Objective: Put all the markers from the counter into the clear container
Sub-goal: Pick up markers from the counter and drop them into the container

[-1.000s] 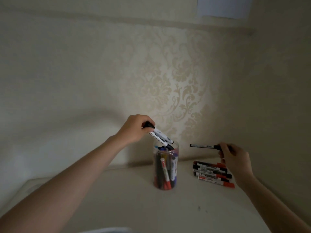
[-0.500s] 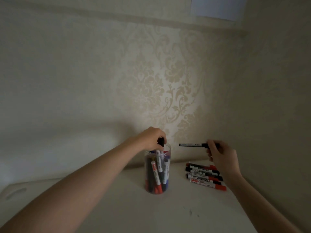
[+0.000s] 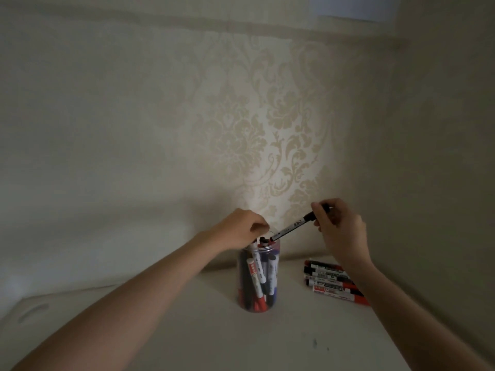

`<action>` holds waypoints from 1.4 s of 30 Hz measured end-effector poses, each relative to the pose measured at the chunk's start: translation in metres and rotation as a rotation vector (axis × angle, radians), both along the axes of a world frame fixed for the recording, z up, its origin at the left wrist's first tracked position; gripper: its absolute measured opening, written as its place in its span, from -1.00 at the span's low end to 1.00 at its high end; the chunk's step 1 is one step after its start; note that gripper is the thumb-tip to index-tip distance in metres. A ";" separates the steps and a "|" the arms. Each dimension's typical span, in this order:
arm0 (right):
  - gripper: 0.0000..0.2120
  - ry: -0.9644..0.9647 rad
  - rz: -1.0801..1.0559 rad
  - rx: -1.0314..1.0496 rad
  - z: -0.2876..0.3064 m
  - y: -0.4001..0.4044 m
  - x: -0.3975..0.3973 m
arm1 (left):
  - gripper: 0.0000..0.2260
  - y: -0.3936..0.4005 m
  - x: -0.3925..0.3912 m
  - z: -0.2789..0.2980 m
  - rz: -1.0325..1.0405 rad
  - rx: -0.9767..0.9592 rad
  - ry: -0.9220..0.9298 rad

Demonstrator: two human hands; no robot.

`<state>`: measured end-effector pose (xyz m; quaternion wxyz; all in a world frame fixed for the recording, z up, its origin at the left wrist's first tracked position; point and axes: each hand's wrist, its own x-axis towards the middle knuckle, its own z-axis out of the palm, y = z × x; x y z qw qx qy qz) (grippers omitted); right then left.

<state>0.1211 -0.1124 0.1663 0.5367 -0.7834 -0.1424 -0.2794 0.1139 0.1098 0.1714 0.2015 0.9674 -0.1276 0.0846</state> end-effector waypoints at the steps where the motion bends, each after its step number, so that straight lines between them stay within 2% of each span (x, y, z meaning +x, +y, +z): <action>1: -0.83 -0.010 0.002 -0.005 -0.001 0.001 0.000 | -0.79 0.007 0.000 0.000 0.013 -0.020 -0.028; 6: -0.84 -0.092 0.028 -0.075 0.002 0.019 0.001 | -0.67 0.026 -0.008 -0.010 -0.029 0.088 0.136; 8: -0.86 -0.114 0.050 -0.151 0.001 0.031 0.002 | -0.73 0.028 -0.014 -0.015 -0.063 0.067 0.180; 12: -0.82 -0.139 0.038 -0.259 0.001 0.044 0.008 | -0.82 0.046 -0.023 -0.020 -0.025 -0.114 -0.115; 14: -0.82 -0.170 0.040 -0.286 0.003 0.046 0.011 | -0.83 0.053 -0.023 -0.024 -0.011 -0.087 -0.228; 16: -0.81 -0.198 0.061 -0.344 0.004 0.051 0.013 | -0.84 0.054 -0.022 -0.030 -0.024 -0.015 -0.249; 20: -0.79 -0.192 0.105 -0.433 0.005 0.066 0.014 | -0.84 0.049 -0.019 -0.038 0.018 -0.148 -0.236; 23: -0.79 -0.200 0.104 -0.482 0.012 0.066 0.013 | -0.81 0.045 -0.019 -0.043 0.003 -0.155 -0.156; 25: -0.78 -0.162 0.093 -0.596 0.010 0.065 0.015 | -0.79 0.044 -0.019 -0.046 0.003 -0.175 -0.142; 29: -0.69 0.052 0.127 -0.771 -0.013 0.071 0.022 | -0.81 0.043 -0.019 -0.045 0.019 -0.205 -0.138; 31: -0.68 0.082 0.133 -0.820 -0.024 0.072 0.021 | -0.81 0.042 -0.021 -0.044 0.014 -0.185 -0.138; 34: -0.81 0.013 0.105 -0.690 -0.027 0.064 0.019 | -0.82 0.040 -0.023 -0.043 0.019 -0.157 -0.173; 37: -0.85 -0.033 0.028 -0.524 -0.029 0.041 0.027 | -0.84 0.023 -0.032 -0.037 0.030 -0.140 -0.329; 39: -0.85 0.029 -0.027 -0.519 -0.043 0.009 0.037 | -0.85 0.000 -0.040 -0.029 -0.063 -0.148 -0.397; 42: -0.85 0.255 -0.126 -0.611 -0.084 -0.056 0.049 | -0.87 -0.041 -0.043 -0.031 -0.246 -0.108 -0.308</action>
